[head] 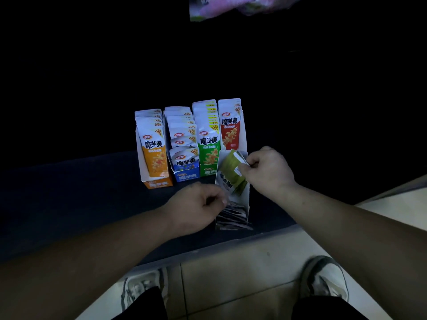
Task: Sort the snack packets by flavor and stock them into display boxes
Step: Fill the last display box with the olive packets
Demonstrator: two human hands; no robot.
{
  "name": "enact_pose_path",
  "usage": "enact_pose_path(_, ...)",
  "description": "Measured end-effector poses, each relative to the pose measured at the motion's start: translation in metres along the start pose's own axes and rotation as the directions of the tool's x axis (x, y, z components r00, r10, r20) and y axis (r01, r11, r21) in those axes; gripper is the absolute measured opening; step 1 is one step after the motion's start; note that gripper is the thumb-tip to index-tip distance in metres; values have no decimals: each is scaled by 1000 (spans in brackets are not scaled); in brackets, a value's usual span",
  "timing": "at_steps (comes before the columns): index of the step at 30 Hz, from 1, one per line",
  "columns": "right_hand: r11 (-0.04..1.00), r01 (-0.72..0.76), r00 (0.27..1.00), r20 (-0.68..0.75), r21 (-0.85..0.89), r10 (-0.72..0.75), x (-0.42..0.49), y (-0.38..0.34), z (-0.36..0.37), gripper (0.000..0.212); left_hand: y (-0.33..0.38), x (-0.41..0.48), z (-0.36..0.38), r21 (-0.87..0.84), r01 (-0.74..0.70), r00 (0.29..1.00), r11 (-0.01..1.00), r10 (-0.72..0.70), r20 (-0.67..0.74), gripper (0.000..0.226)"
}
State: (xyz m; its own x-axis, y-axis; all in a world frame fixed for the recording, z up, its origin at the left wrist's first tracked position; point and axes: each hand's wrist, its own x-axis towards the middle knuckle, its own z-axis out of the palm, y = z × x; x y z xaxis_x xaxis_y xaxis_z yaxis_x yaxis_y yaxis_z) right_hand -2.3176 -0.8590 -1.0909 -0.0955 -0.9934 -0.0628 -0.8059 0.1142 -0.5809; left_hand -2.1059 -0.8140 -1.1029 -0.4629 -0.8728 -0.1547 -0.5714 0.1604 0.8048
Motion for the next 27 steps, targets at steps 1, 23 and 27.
enact_pose_path(1,999,16,999,-30,31,-15,0,-2,-1,25,-2,1,0,43,-57,998,997,59,-35,14)
enact_pose_path(23,781,467,858,1,414,-514,-124,-81,-142,26,190,-32,-96,-785,390,874,482,-461,151,15)
enact_pose_path(27,793,171,927,177,584,-330,-156,-118,-171,15,207,-62,-88,-773,334,866,540,-499,25,32)
